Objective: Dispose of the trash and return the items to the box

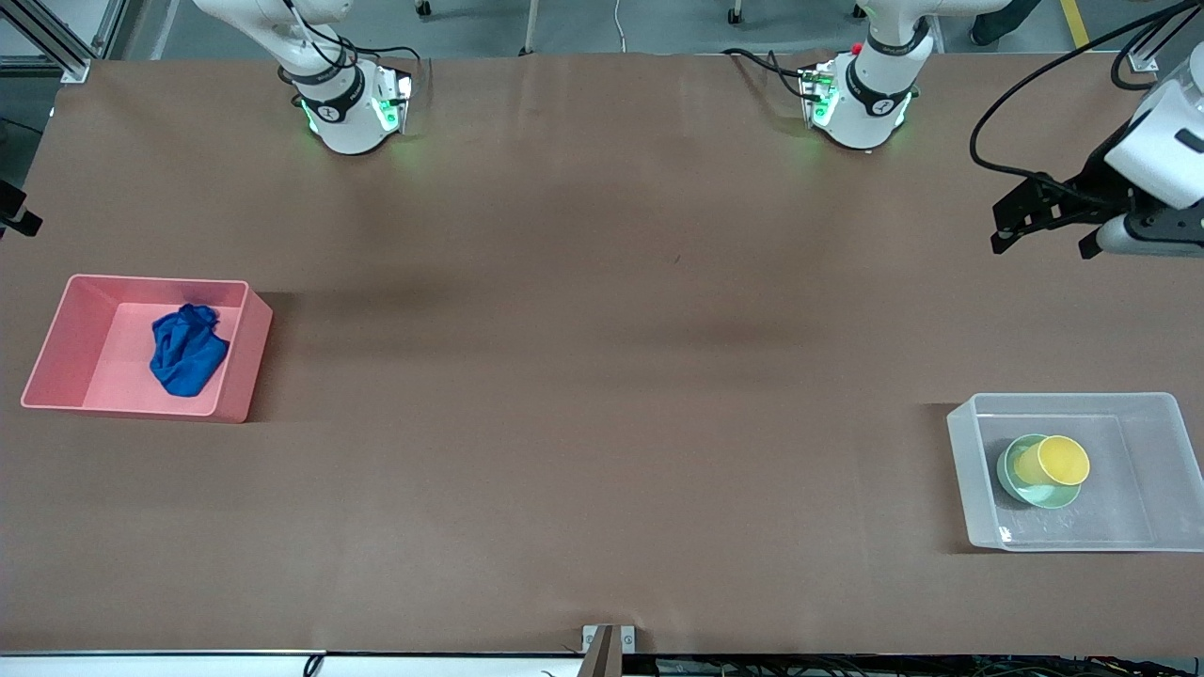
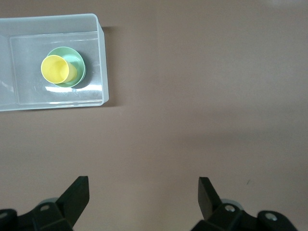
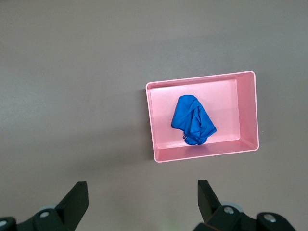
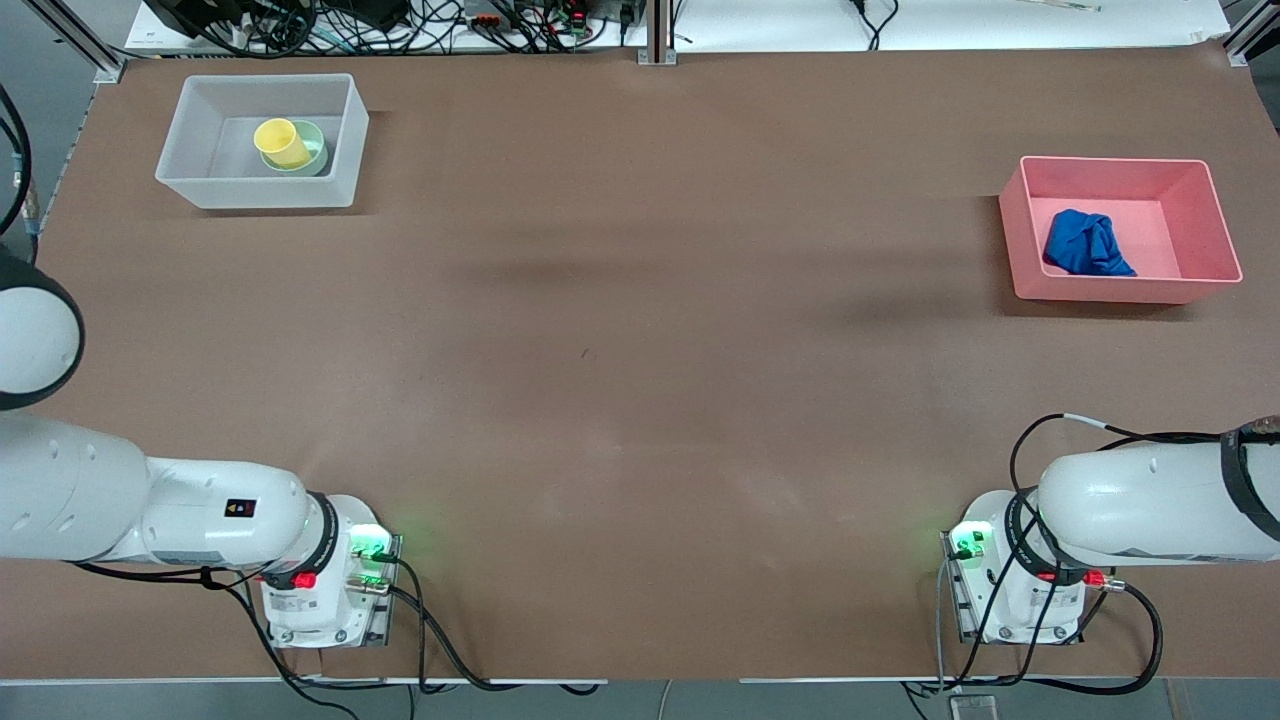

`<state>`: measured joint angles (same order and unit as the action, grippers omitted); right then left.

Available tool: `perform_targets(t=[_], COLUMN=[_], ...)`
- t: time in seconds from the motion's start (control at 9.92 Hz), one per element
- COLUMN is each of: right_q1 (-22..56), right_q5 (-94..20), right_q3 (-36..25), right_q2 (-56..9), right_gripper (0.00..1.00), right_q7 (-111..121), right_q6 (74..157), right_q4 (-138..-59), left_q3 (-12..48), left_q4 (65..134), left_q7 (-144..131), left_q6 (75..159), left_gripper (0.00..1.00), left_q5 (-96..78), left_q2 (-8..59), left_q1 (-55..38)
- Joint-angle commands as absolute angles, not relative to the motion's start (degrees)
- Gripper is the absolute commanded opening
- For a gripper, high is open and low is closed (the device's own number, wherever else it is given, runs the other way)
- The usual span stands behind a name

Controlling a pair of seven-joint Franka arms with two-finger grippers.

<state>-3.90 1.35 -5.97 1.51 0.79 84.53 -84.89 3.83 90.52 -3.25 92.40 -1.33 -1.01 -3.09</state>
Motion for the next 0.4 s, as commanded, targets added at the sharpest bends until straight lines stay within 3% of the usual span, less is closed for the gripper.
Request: perform_targets(t=[0.0, 0.3], right_q1=[-4.48, -4.48], right_q5=[0.62, 0.62], right_q3=[-5.54, -5.54], right_q2=[2.37, 2.37], right_gripper=[1.00, 1.00], right_q7=[0.26, 0.26], right_q6=[84.46, 84.46], right_q4=[-85.69, -85.69], left_q3=[4.31, 4.31], left_q4=[92.28, 92.37], left_q7=[-3.96, -2.82], left_q6=[91.58, 91.67], left_gripper=[1.00, 1.00], left_q5=[-1.50, -1.14], left_q2=[-0.70, -0.53], left_q1=[-2.72, -2.64])
